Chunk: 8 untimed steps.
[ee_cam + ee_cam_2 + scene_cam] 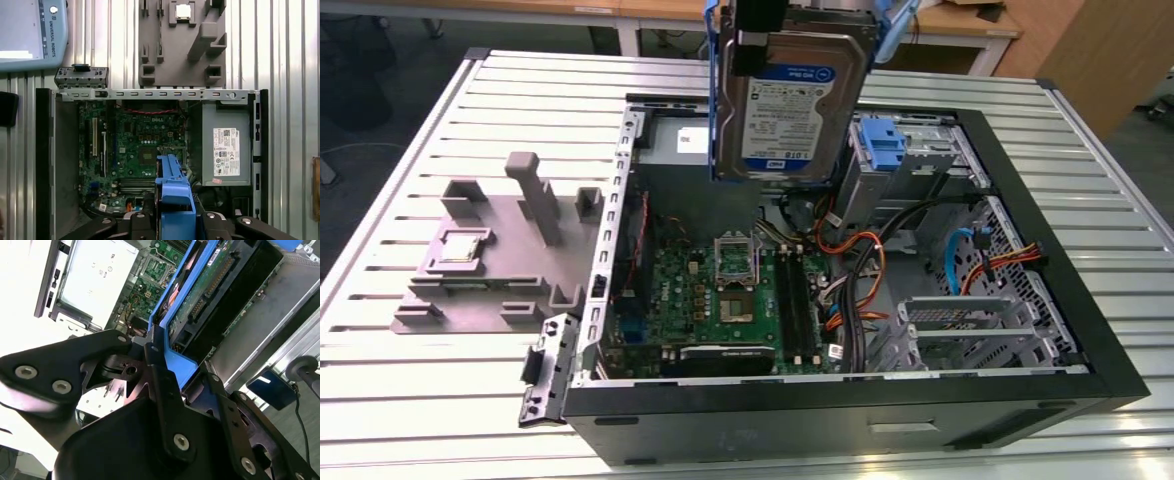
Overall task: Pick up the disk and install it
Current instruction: 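Insert the disk into the insertion slot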
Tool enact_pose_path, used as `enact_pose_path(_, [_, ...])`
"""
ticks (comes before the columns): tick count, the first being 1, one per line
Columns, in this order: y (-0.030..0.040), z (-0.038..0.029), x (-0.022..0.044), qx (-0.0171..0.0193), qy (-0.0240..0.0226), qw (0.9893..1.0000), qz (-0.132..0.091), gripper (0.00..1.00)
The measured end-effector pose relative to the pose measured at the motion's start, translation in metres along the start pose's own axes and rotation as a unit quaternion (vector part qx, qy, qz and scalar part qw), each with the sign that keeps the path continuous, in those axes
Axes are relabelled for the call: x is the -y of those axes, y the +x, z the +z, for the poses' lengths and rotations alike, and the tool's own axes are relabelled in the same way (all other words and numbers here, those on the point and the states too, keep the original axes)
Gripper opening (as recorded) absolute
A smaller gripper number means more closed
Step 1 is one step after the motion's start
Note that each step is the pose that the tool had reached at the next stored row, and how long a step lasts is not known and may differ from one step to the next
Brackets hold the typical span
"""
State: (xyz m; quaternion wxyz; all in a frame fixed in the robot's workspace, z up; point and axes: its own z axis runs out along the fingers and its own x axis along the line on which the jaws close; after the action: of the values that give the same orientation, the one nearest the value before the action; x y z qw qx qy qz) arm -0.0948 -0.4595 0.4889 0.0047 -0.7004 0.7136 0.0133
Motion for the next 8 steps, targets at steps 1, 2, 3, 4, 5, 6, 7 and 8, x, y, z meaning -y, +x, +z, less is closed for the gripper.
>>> enact_pose_path(1, [0.0010,0.0000,0.0000,0.0000,0.0000,1.0000,0.000,0.37])
enact_pose_path(2, [0.0021,0.0000,0.0001,0.0001,0.0000,1.0000,0.000,0.37])
enact_pose_path(3, [0.0039,-0.0001,0.0001,0.0000,0.0000,1.0000,0.000,0.37])
enact_pose_path(4, [0.0048,-0.0001,0.0002,0.0000,0.0000,1.0000,0.000,0.37])
enact_pose_path(5, [0.0056,-0.0001,0.0005,0.0000,0.0000,1.0000,0.000,0.37])
enact_pose_path(6, [0.0063,-0.0001,0.0021,0.0000,0.0001,1.0000,0.000,0.37])
enact_pose_path(7, [0.0064,-0.0001,0.0038,0.0000,0.0000,1.0000,0.000,0.37])
enact_pose_path(8, [0.0065,-0.0001,0.0057,0.0000,0.0000,1.0000,0.000,0.37])
